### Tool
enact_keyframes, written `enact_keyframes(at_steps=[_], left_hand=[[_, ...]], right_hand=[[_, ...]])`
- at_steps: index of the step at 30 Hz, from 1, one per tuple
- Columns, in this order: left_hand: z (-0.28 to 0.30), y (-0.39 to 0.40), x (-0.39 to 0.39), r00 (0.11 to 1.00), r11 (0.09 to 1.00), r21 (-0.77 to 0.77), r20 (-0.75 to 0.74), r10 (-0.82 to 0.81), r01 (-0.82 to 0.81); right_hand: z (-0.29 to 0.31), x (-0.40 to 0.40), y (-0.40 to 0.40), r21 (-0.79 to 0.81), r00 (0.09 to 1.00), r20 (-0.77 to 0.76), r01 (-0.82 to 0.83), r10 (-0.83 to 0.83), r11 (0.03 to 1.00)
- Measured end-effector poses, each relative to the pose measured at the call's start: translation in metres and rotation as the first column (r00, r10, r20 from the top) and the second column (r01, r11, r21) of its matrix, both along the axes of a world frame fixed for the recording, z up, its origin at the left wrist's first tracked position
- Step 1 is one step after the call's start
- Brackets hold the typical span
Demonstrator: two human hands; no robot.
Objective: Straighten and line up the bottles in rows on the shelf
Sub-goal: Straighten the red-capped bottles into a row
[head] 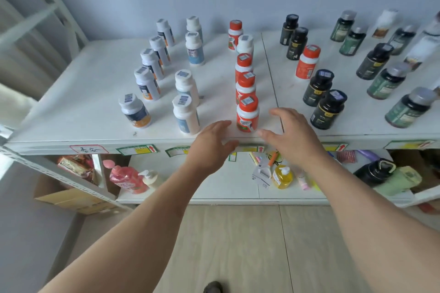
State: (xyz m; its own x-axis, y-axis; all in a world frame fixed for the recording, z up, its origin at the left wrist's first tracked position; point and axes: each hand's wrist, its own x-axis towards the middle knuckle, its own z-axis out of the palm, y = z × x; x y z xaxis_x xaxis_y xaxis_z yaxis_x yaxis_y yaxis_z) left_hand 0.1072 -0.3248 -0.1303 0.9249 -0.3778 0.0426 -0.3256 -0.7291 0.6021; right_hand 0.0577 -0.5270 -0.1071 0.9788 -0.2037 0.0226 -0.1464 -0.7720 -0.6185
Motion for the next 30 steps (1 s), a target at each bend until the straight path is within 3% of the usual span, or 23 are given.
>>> enact_keyframes(at_steps=[3,7,13,17,25,30], left_hand=[[0.006,-0.006,0.001,0.994,0.997,-0.044,-0.098,0.051,-0.055],[0.019,-0.018,0.004,0.97,0.99,-0.122,-0.24,0.042,-0.073],[0.032,-0.033,0.019,0.961,0.982,-0.186,-0.277,-0.013,-0.04],[0.037,-0.022,0.024,0.941,0.947,-0.32,-0.323,-0.101,-0.008],[0.058,-0.01,0.023,0.766,0.843,-0.538,-0.546,-0.339,-0.011],[0.071,-0.007,0.03,0.748,0.844,-0.537,-0.565,-0.348,-0.013]], right_hand=[[0.024,0.013,0.014,0.134,0.999,0.037,-0.004,-0.001,0.991],[0.037,0.032,0.025,0.254,0.996,-0.052,-0.054,0.069,0.966],[0.048,0.045,0.029,0.255,0.993,-0.119,0.01,0.022,0.967],[0.06,0.046,0.027,0.269,0.994,-0.11,0.043,-0.013,0.962],[0.082,0.041,0.023,0.35,0.991,-0.131,0.069,-0.025,0.934],[0.09,0.044,0.026,0.349,0.991,-0.117,0.098,-0.06,0.932]])
